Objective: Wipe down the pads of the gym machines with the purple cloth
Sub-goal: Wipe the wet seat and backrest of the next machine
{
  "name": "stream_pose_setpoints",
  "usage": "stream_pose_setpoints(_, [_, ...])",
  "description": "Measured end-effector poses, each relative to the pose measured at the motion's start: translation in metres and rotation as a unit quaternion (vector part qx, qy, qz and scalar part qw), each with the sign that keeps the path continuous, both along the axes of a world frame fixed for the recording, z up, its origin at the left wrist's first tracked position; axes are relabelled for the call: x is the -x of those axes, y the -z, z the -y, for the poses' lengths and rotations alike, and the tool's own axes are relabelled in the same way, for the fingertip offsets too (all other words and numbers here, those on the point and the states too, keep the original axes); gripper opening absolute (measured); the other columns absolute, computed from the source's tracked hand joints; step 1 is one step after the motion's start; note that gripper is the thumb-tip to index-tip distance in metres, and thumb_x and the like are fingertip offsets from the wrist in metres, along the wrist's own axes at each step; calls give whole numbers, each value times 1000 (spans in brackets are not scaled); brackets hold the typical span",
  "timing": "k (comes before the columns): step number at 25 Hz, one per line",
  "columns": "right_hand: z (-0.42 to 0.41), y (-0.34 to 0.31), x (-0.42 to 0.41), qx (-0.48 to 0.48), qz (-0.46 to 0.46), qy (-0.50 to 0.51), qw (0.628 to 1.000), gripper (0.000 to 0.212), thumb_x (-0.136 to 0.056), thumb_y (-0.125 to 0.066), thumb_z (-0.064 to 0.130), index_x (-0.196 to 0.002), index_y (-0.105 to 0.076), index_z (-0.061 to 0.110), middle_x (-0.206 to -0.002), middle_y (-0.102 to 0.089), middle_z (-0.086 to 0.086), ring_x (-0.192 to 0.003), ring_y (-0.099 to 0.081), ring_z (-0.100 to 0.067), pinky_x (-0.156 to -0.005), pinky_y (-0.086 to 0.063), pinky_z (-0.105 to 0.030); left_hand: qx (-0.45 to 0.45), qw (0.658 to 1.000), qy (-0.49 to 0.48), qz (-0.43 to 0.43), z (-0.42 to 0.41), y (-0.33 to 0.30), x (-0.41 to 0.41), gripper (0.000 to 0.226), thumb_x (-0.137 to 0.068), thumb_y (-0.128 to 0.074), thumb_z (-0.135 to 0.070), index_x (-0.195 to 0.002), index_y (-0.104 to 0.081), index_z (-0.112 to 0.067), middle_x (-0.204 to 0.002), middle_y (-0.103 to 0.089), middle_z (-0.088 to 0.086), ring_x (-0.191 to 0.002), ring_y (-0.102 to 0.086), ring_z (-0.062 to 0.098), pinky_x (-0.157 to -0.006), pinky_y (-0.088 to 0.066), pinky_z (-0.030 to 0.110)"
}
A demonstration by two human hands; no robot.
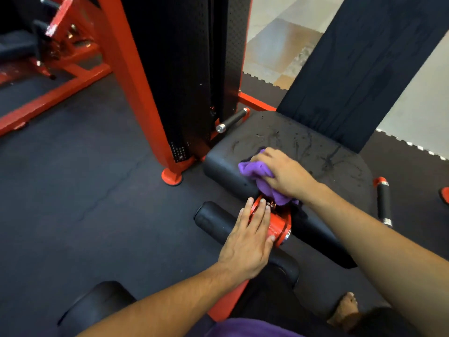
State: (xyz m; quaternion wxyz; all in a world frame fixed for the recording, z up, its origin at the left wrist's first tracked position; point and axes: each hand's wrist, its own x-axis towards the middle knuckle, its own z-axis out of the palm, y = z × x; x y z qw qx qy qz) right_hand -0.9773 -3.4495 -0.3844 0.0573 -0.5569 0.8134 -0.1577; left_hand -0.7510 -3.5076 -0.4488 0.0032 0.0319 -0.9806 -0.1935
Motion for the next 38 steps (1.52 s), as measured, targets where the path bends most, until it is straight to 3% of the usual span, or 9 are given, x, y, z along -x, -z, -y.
stream_pose_setpoints(3, [31,27,-8,-132,-123,-113,977,25,-97,-55,37,-119,-57,25,-110,-46,-2,-95,-52,-24,-67,-47,-36,17,999,-10,-27,0,3,1,67,-108,-31,-42,-164,-18,-7,-173,-9,9,-159,11,29,-129,-13,49])
stream_pose_setpoints(7, [103,46,-11,-140,-299,-202,922,19,-84,-64,25,-103,-63,22,-110,-57,-10,-90,-58,-32,-65,-47,-39,21,998,-24,-48,-3,10,-2,69,-107,-36,-42,-163,-20,-6,-172,-14,12,-160,3,34,-129,-14,51])
stream_pose_setpoints(12, [205,29,-16,-199,-302,-252,898,13,-91,-55,25,-97,-66,21,-112,-57,-2,-98,-52,-29,-69,-38,-40,23,998,-38,-40,-4,7,0,70,-106,-35,-43,-164,-19,-7,-173,-10,11,-159,7,34,-128,-16,52])
stream_pose_setpoints(15, [160,32,9,-166,-290,-414,847,17,-88,-49,27,-84,-65,24,-89,-63,4,-84,-52,-26,-62,-38,-39,18,998,-39,-38,-4,10,-1,70,-106,-37,-43,-163,-21,-7,-173,-11,11,-159,5,35,-128,-16,52])
stream_pose_setpoints(19, [81,34,19,-224,-273,-549,758,12,-84,-57,38,-89,-65,29,-94,-62,15,-89,-48,-17,-67,-40,-33,20,998,-38,-42,-4,10,2,70,-105,-37,-43,-163,-21,-7,-173,-11,12,-159,4,36,-128,-15,52])
stream_pose_setpoints(26, [168,34,-5,-179,-381,-410,809,5,-87,-66,28,-82,-65,26,-82,-60,10,-86,-55,-23,-62,-36,-36,57,996,-22,-67,-5,11,1,68,-108,-35,-37,-164,-16,-5,-173,-7,14,-160,7,27,-130,-7,46])
stream_pose_setpoints(32, [74,32,8,-258,-296,-511,765,21,-87,-43,31,-85,-65,30,-94,-66,16,-91,-47,-19,-72,-35,-35,60,992,12,-110,-7,16,4,60,-108,-39,-32,-161,-28,-6,-171,-20,12,-160,-7,26,-130,-7,46])
stream_pose_setpoints(35, [103,43,0,-223,-344,-446,796,29,-90,-36,33,-81,-63,28,-85,-64,11,-90,-52,-21,-70,-38,-38,48,995,13,-92,-8,15,3,62,-108,-38,-31,-162,-24,-6,-172,-16,13,-160,-3,26,-130,-7,47])
stream_pose_setpoints(38, [153,48,-8,-147,-337,-350,862,16,-87,-50,27,-79,-65,25,-81,-63,9,-86,-56,-25,-64,-36,-36,41,994,19,-96,-7,17,3,61,-109,-37,-31,-163,-24,-6,-172,-16,12,-160,-1,25,-130,-6,47])
